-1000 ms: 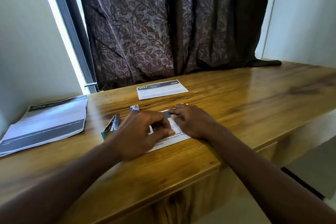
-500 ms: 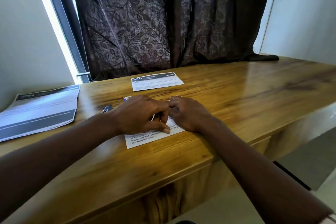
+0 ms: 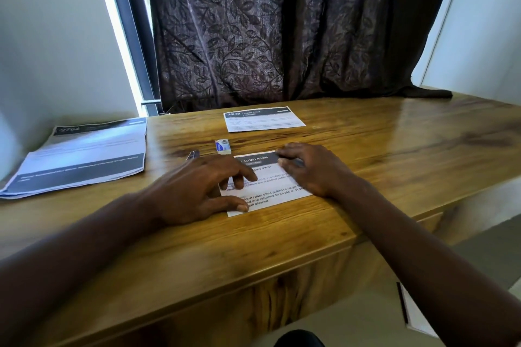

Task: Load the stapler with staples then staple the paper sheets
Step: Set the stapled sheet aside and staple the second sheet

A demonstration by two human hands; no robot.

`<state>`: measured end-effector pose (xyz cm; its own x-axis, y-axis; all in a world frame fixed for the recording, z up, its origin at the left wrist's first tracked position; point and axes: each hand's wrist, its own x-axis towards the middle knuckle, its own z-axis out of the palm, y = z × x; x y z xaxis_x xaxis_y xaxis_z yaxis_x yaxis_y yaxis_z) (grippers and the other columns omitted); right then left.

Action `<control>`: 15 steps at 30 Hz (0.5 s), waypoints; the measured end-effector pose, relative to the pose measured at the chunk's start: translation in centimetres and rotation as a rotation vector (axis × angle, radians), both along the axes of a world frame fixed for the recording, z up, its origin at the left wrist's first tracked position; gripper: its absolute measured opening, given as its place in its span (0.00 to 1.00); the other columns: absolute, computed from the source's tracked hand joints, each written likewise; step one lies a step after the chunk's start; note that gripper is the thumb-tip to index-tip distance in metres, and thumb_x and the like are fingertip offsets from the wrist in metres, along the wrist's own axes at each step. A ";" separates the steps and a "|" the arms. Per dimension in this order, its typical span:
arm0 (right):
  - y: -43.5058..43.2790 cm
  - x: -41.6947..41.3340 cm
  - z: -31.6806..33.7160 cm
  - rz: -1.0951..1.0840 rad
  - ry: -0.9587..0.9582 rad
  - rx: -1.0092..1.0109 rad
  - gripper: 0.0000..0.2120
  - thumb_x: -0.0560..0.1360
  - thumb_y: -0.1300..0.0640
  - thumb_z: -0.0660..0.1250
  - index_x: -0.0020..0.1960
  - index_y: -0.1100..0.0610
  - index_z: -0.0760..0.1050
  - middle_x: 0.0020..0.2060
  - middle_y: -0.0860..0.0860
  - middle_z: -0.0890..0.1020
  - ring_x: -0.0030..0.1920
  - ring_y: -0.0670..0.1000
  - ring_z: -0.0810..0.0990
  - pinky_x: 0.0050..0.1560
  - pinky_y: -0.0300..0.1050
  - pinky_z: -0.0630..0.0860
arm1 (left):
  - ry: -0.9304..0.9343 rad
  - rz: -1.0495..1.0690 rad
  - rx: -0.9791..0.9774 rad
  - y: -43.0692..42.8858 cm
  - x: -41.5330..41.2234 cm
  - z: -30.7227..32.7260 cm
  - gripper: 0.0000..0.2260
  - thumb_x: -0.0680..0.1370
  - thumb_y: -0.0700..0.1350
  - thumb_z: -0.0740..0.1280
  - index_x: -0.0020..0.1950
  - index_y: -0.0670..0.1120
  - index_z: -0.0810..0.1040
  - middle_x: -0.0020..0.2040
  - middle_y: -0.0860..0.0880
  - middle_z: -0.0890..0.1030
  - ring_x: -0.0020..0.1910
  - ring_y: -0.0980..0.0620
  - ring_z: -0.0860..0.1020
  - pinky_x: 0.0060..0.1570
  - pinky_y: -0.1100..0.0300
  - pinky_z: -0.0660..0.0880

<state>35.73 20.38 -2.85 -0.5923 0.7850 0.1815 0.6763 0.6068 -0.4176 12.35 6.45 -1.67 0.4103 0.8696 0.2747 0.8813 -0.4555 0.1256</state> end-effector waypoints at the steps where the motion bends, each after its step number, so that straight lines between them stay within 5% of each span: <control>1: -0.2 -0.1 0.2 -0.005 -0.016 0.012 0.21 0.81 0.41 0.60 0.73 0.43 0.72 0.76 0.42 0.69 0.76 0.49 0.66 0.74 0.53 0.65 | -0.010 -0.010 0.014 -0.1 -0.1 -0.3 0.23 0.78 0.67 0.63 0.70 0.60 0.73 0.62 0.62 0.77 0.60 0.63 0.74 0.59 0.60 0.74; 6: -2.8 -2.0 0.8 0.087 -0.051 0.069 0.20 0.84 0.53 0.60 0.75 0.49 0.69 0.77 0.46 0.68 0.76 0.49 0.65 0.75 0.45 0.61 | 0.042 0.060 -0.013 0.3 -0.4 -0.6 0.34 0.76 0.73 0.55 0.76 0.57 0.69 0.77 0.56 0.69 0.76 0.57 0.66 0.74 0.47 0.65; 10: -5.2 -4.7 0.2 0.201 -0.161 -0.004 0.26 0.85 0.43 0.53 0.80 0.50 0.60 0.80 0.47 0.60 0.79 0.49 0.58 0.80 0.52 0.55 | 0.108 0.118 -0.093 0.2 -0.3 -0.5 0.39 0.74 0.78 0.49 0.80 0.60 0.58 0.82 0.60 0.57 0.80 0.60 0.57 0.79 0.45 0.51; 15: -4.1 -3.7 0.1 0.079 -0.349 0.018 0.40 0.79 0.29 0.43 0.83 0.50 0.43 0.82 0.46 0.45 0.82 0.47 0.42 0.81 0.50 0.44 | 0.146 0.193 -0.179 0.4 -0.7 -0.5 0.45 0.68 0.82 0.42 0.80 0.61 0.58 0.82 0.60 0.57 0.80 0.62 0.54 0.80 0.40 0.46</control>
<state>32.01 16.24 -2.79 -0.6795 0.7331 -0.0292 0.7273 0.6679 -0.1580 11.67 6.86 -2.20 0.2564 0.9647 0.0605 0.9641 -0.2597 0.0545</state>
